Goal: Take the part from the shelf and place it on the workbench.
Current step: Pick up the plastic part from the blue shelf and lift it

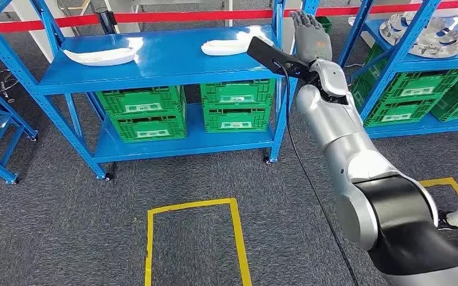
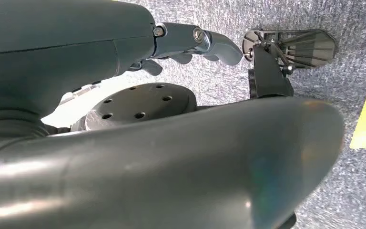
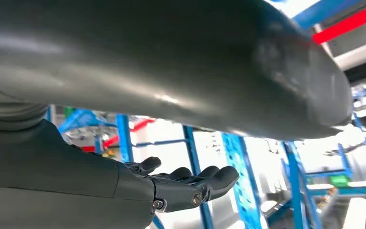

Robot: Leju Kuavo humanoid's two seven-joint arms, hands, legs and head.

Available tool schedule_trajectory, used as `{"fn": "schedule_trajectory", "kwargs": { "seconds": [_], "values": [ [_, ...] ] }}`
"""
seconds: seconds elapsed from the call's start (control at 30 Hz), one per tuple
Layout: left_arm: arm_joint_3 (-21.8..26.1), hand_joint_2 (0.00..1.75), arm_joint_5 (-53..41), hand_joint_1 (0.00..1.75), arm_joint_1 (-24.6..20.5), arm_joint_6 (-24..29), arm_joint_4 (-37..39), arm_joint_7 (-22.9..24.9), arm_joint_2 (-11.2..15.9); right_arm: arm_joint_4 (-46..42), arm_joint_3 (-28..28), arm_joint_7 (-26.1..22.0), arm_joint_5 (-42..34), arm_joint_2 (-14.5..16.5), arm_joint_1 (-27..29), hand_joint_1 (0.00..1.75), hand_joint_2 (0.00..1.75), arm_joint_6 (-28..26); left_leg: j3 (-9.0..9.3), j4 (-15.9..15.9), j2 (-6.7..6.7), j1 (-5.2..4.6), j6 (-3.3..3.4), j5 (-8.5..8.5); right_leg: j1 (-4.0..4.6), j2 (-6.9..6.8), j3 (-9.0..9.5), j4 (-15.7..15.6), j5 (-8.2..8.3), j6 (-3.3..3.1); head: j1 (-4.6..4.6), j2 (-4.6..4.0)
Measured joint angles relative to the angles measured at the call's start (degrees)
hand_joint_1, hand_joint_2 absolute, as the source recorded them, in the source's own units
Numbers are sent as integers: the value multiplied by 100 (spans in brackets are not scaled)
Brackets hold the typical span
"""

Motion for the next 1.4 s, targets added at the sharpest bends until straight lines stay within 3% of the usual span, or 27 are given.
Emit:
{"fn": "schedule_trajectory", "kwargs": {
  "seconds": [0.37,0.57,0.73,1.07,1.4],
  "values": [
    [-288,0,-207,0,5,0,2,5,9,-410,75,-161,-601,-715,526,0,0,-38,-16,7,-5,-2,4,-3,-2,-2,-5,0,1,1,2,0],
    [-309,0,-116,0,54,0,2,-46,14,-446,257,-193,-719,-784,409,0,0,163,-19,6,-1,2,1,-1,1,-2,-10,1,1,1,1,0],
    [-306,0,94,0,86,0,2,-164,29,-414,535,-128,-820,-607,190,0,0,159,-25,5,-3,5,-4,5,3,-2,-14,6,5,-4,1,1],
    [-130,0,398,0,156,0,1,-214,0,-244,1077,103,-843,222,-185,0,0,188,-28,5,-6,9,-11,12,8,-4,-23,9,7,-10,0,0],
    [-133,0,227,0,153,0,2,-153,-32,-83,1187,-30,-901,245,-179,0,0,121,-32,11,-6,4,-8,12,4,-4,-24,4,12,-15,0,0]
  ]
}}
